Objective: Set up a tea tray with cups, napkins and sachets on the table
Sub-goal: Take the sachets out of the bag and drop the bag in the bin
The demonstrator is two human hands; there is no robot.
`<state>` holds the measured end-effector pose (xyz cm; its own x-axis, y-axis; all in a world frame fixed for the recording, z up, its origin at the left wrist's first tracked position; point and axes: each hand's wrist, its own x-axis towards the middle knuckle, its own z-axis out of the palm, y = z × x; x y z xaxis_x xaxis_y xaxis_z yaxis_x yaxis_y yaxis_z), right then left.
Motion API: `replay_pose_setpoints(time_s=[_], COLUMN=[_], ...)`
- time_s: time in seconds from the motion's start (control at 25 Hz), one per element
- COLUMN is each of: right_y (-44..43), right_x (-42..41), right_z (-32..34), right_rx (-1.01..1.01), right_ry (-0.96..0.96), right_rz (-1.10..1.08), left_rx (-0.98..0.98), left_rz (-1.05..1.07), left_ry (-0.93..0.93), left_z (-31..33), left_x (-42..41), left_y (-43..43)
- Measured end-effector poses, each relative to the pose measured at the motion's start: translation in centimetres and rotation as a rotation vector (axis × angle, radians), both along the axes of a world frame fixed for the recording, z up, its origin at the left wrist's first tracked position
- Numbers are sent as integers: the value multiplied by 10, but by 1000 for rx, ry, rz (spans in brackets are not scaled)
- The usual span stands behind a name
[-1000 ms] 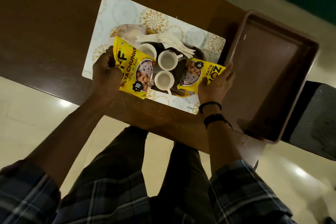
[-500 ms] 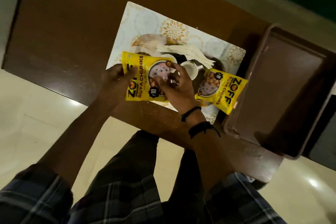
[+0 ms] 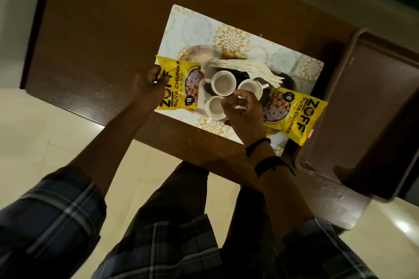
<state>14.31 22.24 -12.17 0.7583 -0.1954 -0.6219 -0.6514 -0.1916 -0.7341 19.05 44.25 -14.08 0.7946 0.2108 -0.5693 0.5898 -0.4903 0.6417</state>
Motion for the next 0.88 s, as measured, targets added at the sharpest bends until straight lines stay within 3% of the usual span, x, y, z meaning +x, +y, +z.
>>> replay_pose_setpoints(time_s=[0.2, 0.28, 0.48, 0.64, 0.8, 0.88], right_y=[-3, -7, -19, -36, -63, -79], right_x=[-12, -17, -27, -29, -27, -19], right_z=[-7, -8, 2, 24, 56, 79], right_rx=[-8, -16, -68, -109, -388, -465], right_ry=[-41, -31, -41, -96, -49, -54], right_rz=[-4, -28, -18, 167, 546, 636], left_rx=[84, 110, 287, 354, 302, 301], left_rz=[-202, -181, -296, -425, -592, -644], left_ry=[149, 175, 61, -78, -131, -212], left_z=[-20, -24, -20, -1, 33, 55], left_x=[9, 7, -10, -30, -41, -36], left_y=[-21, -24, -28, -56, -93, -112])
